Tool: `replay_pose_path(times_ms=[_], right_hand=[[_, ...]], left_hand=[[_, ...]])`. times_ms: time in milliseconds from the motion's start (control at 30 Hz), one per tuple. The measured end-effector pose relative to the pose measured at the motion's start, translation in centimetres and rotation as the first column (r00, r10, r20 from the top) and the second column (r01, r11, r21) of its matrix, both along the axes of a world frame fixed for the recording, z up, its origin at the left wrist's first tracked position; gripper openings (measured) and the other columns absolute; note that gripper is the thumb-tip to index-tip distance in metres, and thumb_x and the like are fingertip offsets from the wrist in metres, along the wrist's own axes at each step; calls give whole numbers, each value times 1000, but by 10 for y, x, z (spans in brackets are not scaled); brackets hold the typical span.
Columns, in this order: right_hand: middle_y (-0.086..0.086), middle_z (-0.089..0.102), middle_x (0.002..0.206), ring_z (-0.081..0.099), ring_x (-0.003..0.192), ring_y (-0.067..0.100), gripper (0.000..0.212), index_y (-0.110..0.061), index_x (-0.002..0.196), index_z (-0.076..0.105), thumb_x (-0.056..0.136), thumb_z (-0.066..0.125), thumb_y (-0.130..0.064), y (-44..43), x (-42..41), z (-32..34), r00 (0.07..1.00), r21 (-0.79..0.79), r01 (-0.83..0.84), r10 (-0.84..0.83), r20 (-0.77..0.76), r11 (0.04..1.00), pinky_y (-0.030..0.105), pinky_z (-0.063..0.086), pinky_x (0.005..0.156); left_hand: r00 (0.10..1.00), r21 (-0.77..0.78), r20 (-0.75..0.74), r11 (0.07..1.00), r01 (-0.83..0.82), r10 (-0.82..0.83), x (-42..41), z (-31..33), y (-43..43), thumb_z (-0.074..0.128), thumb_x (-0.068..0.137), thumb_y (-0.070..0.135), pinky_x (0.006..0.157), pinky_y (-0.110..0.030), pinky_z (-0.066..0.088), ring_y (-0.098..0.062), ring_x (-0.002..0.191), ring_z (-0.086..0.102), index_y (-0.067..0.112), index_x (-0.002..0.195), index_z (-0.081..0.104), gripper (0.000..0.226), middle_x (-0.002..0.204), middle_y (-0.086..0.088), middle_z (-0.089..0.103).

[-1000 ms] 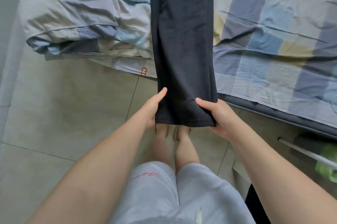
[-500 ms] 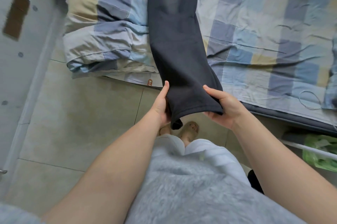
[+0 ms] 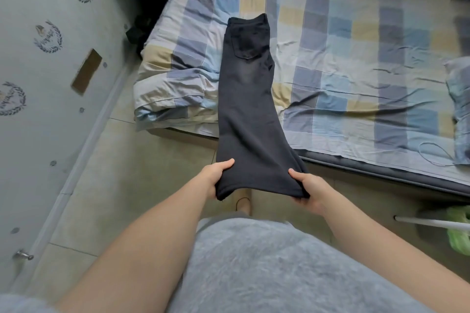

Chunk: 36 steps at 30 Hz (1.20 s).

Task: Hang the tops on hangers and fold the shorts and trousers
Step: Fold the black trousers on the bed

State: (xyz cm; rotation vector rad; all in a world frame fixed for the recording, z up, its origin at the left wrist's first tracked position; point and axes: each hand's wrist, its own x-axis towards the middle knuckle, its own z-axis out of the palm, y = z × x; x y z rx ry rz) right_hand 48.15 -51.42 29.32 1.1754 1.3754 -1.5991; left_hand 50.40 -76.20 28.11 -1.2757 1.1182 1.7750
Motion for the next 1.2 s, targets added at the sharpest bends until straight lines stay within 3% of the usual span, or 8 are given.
replay_pose_path(times_ms=[167,333,433,533,700,900,1100,1200], right_hand=[[7,73,97,69,83,21,31,-12,112,62,88,77,-25,9,82,-2,1000,12,1,-1,25,1000,26,55,48],[12,71,104,68,90,26,30,-12,106,59,88,77,-27,17,170,-7,988,-5,7,-6,156,1000,29,57,50],[12,71,103,69,91,27,30,-12,107,60,88,77,-28,17,200,-6,979,-12,-4,6,203,1000,29,57,51],[12,71,103,69,89,26,30,-11,107,61,88,77,-27,12,204,-4,981,-30,22,-15,195,999,29,57,51],[11,70,101,67,86,25,24,-12,107,60,91,73,-23,0,171,3,986,-42,94,-87,139,995,28,55,48],[9,69,92,64,75,23,15,-13,103,64,92,71,-22,-23,63,7,995,6,101,-101,-22,995,25,53,45],[9,68,101,65,84,22,18,-11,108,63,96,66,-23,-49,-82,8,977,-40,201,-203,-56,979,33,54,57],[11,66,104,65,89,25,21,-11,108,61,94,68,-26,-68,-162,15,965,-19,257,-258,-49,966,33,56,57]], left_hand=[[1000,-125,5,992,-1,2,93,-3,12,76,89,27,44,-24,51,-22,58,72,2,117,65,39,86,-10,76],[997,-149,69,989,-6,17,180,-5,18,71,92,23,70,-36,59,-32,101,71,1,125,61,41,112,-16,73],[994,-122,113,992,19,-5,208,-2,14,68,94,24,80,-40,58,-34,104,70,1,127,60,40,114,-18,72],[994,-158,109,986,46,-29,207,1,8,68,94,25,71,-36,57,-31,97,71,5,125,62,37,110,-14,74],[997,-262,82,965,31,-10,169,10,-3,67,91,30,58,-29,51,-20,81,66,20,118,62,29,103,-4,70],[995,-154,-9,983,-97,97,64,14,-22,67,89,29,49,-25,52,-19,59,68,15,104,65,20,81,-4,73],[991,-75,-31,989,-130,128,-96,17,-52,69,90,31,50,-28,52,-23,83,65,11,115,64,32,103,-9,69],[990,-44,-4,989,-141,141,-182,23,-74,72,87,31,50,-28,54,-23,82,67,11,114,63,35,102,-10,69]])
